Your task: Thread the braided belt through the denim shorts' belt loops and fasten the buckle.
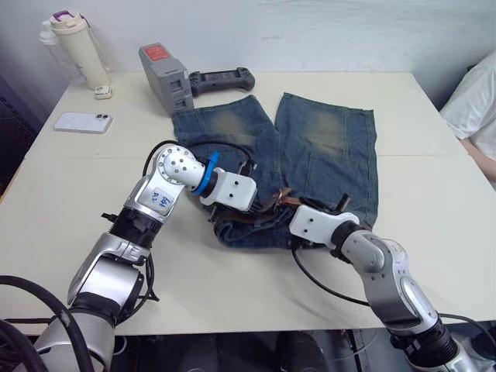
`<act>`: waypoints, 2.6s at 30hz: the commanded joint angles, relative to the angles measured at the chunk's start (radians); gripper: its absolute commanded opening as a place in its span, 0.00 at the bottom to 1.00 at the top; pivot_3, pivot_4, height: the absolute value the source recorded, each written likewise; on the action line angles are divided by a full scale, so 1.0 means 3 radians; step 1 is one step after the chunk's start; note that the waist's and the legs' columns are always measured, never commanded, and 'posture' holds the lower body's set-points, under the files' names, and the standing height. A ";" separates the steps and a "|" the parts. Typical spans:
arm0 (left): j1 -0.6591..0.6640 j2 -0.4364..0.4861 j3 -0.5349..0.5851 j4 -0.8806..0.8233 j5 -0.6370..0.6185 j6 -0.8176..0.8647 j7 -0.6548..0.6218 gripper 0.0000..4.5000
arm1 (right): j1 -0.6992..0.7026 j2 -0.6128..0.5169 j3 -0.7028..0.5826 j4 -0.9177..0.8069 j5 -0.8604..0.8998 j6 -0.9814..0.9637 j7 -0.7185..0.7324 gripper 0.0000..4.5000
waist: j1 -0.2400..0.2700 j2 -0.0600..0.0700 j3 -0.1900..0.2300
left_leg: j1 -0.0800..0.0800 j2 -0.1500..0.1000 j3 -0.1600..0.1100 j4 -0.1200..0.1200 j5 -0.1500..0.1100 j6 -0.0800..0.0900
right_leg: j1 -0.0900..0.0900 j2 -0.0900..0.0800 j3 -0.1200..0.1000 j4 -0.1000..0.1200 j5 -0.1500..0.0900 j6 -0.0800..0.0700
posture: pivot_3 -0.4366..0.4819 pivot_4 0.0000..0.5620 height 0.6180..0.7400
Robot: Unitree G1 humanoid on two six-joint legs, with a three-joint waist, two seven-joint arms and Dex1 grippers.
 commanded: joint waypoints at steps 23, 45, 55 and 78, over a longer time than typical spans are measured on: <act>-0.0334 -0.0285 -0.0044 0.0272 0.0114 -0.0319 0.0322 0.00 | 0.0038 0.0159 0.0113 -0.0171 0.0008 -0.0047 0.0090 0.02 | -0.0008 0.0000 0.0000 | 0.0000 0.0000 0.0000 0.0000 0.0000 0.0000 | -0.0001 0.0000 0.0000 0.0000 0.0000 0.0000 | 0.48 0.27 1.00; -0.0300 0.0360 0.0558 -0.0512 -0.0896 0.2026 -0.0232 1.00 | 0.0103 0.0017 -0.0021 -0.0311 0.0132 -0.0008 0.0310 0.02 | -0.0008 0.0000 0.0000 | 0.0001 0.0001 0.0001 0.0000 0.0000 0.0000 | -0.0001 0.0001 0.0003 0.0004 0.0000 0.0000 | 0.48 0.27 1.00; -0.0209 0.0323 0.0498 -0.0681 -0.0841 0.2209 0.0143 1.00 | 0.0198 0.0089 -0.0135 -0.0515 0.0435 0.0232 0.0511 0.13 | -0.0005 0.0000 0.0000 | 0.0001 0.0001 0.0001 -0.0001 0.0000 0.0000 | -0.0001 0.0001 0.0004 0.0004 0.0000 0.0000 | 0.48 0.27 1.00; -0.0027 0.0768 0.0198 -0.0976 -0.0939 0.2597 -0.0462 1.00 | -0.0151 -0.1053 -0.0869 -0.1013 0.1206 0.0560 0.1235 0.99 | -0.0002 0.0002 0.0001 | 0.0004 0.0002 0.0005 0.0002 -0.0001 0.0002 | -0.0002 0.0001 0.0009 0.0012 0.0000 0.0000 | 0.48 0.27 1.00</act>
